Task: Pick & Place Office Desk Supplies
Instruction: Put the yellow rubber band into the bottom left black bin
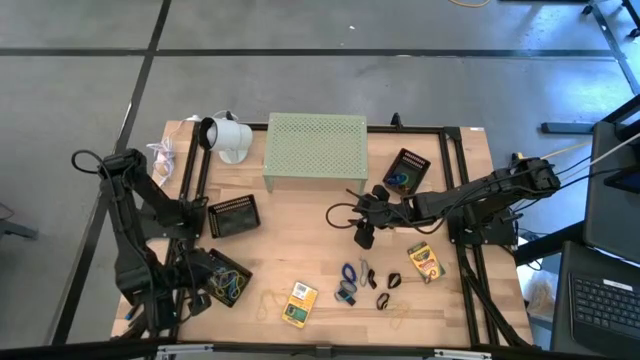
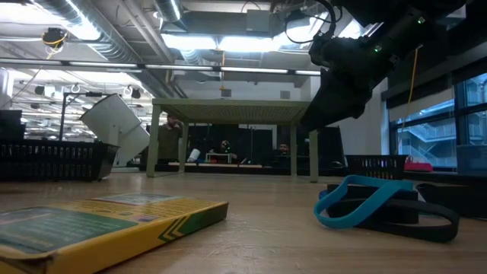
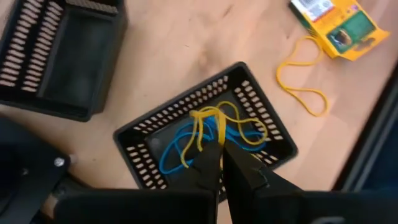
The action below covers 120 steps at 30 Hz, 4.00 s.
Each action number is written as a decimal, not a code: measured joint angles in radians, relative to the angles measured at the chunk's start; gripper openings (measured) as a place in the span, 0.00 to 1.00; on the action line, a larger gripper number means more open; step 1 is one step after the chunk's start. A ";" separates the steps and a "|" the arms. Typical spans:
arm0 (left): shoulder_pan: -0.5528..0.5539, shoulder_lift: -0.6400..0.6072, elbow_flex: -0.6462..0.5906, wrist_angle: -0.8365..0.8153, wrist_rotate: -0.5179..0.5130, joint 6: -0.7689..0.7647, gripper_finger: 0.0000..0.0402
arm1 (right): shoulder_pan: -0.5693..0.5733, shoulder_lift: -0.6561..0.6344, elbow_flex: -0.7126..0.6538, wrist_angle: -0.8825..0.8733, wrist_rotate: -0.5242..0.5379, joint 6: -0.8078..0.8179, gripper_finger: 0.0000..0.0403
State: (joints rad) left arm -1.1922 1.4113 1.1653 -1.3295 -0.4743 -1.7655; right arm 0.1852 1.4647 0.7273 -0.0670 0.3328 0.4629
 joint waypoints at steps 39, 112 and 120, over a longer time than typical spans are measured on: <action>0.372 0.132 -0.240 0.926 0.077 0.956 0.32 | 0.000 0.000 0.000 0.015 0.000 0.000 0.44; 0.499 0.389 0.230 0.698 -0.609 1.596 0.00 | 0.000 0.000 0.000 0.015 -0.001 0.000 0.44; 0.502 0.389 0.291 0.701 -0.953 1.708 0.00 | 0.000 0.000 0.000 0.015 -0.001 0.000 0.44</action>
State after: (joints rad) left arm -0.6898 1.8000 1.4565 -0.6288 -1.4274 -0.0577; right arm 0.1852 1.4647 0.7273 -0.0519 0.3321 0.4629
